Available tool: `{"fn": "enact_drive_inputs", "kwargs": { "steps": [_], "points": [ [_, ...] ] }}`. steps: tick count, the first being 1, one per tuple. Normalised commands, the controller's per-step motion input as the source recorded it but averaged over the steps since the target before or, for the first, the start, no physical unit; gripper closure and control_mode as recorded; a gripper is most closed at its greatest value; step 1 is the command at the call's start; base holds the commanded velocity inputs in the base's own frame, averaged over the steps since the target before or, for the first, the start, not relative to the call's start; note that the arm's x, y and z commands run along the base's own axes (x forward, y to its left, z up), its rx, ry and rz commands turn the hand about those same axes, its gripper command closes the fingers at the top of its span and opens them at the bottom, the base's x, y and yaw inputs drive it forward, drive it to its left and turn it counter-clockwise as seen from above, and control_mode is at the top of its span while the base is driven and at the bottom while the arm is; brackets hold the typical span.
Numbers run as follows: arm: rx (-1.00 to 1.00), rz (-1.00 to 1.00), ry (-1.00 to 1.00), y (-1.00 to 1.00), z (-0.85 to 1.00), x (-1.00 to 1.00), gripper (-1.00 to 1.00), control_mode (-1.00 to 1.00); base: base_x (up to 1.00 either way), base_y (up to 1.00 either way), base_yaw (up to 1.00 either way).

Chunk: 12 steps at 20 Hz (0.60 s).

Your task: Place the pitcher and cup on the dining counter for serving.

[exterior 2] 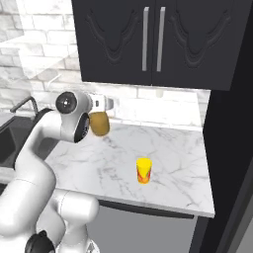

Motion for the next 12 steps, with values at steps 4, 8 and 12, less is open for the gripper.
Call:
{"fn": "enact_drive_inputs", "kwargs": {
  "steps": [4,8,12],
  "points": [
    [0.01,0.45,-0.05,0.13,0.3,-1.0,1.0,-1.0,0.0,0.0,0.0],
    [0.0,0.0,0.0,0.0,0.0,0.0,1.0,1.0,-0.88,0.27,0.48],
    [0.0,0.0,0.0,0.0,0.0,0.0,1.0,1.0,-0.49,0.62,0.61]
  ]
}}
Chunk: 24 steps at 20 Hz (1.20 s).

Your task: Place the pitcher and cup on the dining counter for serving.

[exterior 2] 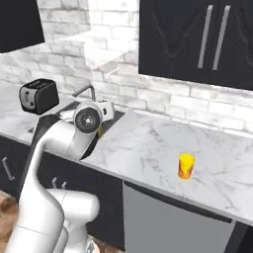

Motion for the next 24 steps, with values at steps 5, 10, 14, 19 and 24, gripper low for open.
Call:
{"fn": "enact_drive_inputs", "kwargs": {
  "steps": [5,10,14,19,24],
  "points": [
    [0.0,0.0,0.0,0.0,0.0,0.0,1.0,1.0,-0.07,0.91,0.78],
    [0.0,0.0,0.0,0.0,0.0,0.0,1.0,1.0,-0.01,0.66,0.93],
    [0.0,0.0,0.0,0.0,0.0,0.0,1.0,1.0,-0.01,0.3,1.0],
    [0.0,0.0,0.0,0.0,0.0,0.0,1.0,1.0,0.0,0.21,1.0],
    [0.0,0.0,0.0,0.0,0.0,0.0,1.0,1.0,0.0,0.21,1.0]
  ]
}}
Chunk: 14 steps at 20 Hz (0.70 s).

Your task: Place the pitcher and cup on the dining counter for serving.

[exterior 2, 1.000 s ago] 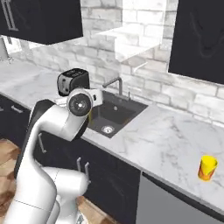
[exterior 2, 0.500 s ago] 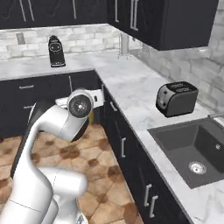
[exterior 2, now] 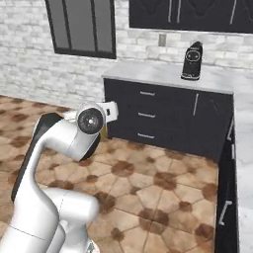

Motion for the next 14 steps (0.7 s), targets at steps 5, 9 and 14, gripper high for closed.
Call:
{"fn": "enact_drive_inputs", "kwargs": {
  "steps": [5,9,14],
  "points": [
    [0.0,0.0,0.0,0.0,0.0,0.0,1.0,1.0,0.0,0.23,1.0],
    [0.0,0.0,0.0,0.0,0.0,0.0,1.0,1.0,0.0,0.29,0.97],
    [0.0,0.0,0.0,0.0,0.0,0.0,1.0,1.0,0.07,0.35,0.92]
  ]
}}
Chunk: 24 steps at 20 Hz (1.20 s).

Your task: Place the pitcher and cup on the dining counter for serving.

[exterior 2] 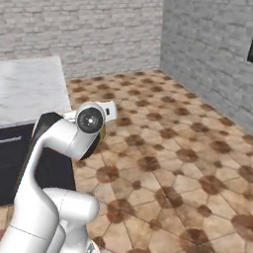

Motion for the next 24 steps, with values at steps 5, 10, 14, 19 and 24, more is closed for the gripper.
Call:
{"fn": "enact_drive_inputs", "kwargs": {
  "steps": [5,10,14,19,24],
  "points": [
    [0.0,0.0,0.0,0.0,0.0,0.0,1.0,1.0,0.63,0.43,0.75],
    [0.0,0.0,0.0,0.0,0.0,0.0,1.0,1.0,1.0,0.57,0.49],
    [0.0,0.0,0.0,0.0,0.0,0.0,1.0,1.0,1.0,0.43,0.3],
    [0.0,0.0,0.0,0.0,0.0,0.0,1.0,1.0,0.99,0.24,0.14],
    [0.0,0.0,0.0,0.0,0.0,0.0,1.0,1.0,0.82,0.02,0.01]
  ]
}}
